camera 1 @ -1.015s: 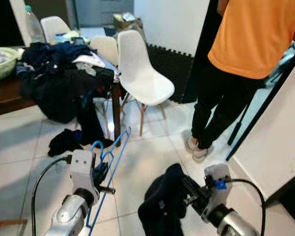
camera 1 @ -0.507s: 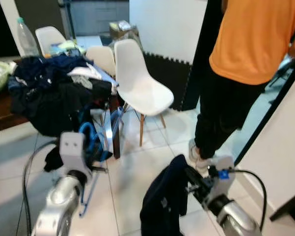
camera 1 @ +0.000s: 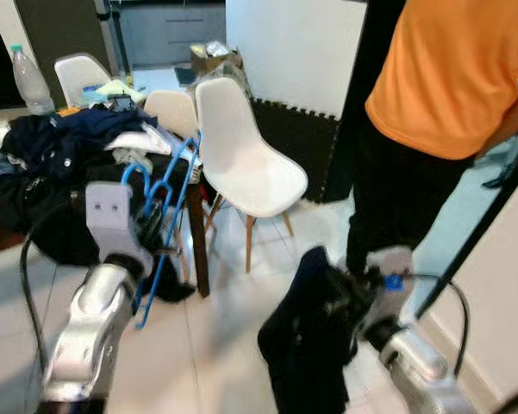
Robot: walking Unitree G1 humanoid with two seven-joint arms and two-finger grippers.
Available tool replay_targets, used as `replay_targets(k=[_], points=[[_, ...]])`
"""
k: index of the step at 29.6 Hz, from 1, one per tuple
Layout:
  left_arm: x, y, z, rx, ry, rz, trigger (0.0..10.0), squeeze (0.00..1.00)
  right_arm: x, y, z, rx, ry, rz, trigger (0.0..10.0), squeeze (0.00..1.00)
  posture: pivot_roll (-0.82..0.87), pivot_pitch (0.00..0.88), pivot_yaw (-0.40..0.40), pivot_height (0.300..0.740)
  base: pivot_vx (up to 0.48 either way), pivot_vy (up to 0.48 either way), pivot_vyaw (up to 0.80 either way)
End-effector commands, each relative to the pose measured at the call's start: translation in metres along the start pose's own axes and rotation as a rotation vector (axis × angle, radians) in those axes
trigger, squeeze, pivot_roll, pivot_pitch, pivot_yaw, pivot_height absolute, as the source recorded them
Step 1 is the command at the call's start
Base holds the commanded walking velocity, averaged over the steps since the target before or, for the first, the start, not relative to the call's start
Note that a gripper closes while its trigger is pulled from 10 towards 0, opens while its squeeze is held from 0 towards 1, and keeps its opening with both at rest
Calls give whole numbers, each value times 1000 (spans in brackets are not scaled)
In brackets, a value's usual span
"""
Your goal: Hang hanger
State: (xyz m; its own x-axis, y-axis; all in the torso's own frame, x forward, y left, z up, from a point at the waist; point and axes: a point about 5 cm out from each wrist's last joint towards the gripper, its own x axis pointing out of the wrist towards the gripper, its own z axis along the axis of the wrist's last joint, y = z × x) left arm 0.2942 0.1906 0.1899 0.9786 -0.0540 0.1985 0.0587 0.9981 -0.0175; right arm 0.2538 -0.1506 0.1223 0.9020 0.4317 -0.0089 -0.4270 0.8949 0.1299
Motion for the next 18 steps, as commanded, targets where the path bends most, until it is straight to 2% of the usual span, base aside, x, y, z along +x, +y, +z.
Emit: replay_targets(k=[1,4,12,13,18], points=[[7,-5,18,23,-55,-17,10000,0,4,-2,11,-13,-33,-4,10000,0,128,0,-22,740,480,0,0],[10,0,28,51,-80,11,10000,0,10,0,16,-17,-47,9,10000,0,129,0,-22,740,480,0,0],[13,7,35,82,-89,48,10000,0,17,7,23,-18,-70,42,10000,0,135,0,-25,740,480,0,0],[14,5,39,90,-95,42,10000,0,24,11,30,-16,-88,68,10000,0,139,0,-28,740,480,0,800],[14,3,41,91,-97,38,10000,0,26,13,33,-15,-97,78,10000,0,141,0,-30,740,480,0,800]])
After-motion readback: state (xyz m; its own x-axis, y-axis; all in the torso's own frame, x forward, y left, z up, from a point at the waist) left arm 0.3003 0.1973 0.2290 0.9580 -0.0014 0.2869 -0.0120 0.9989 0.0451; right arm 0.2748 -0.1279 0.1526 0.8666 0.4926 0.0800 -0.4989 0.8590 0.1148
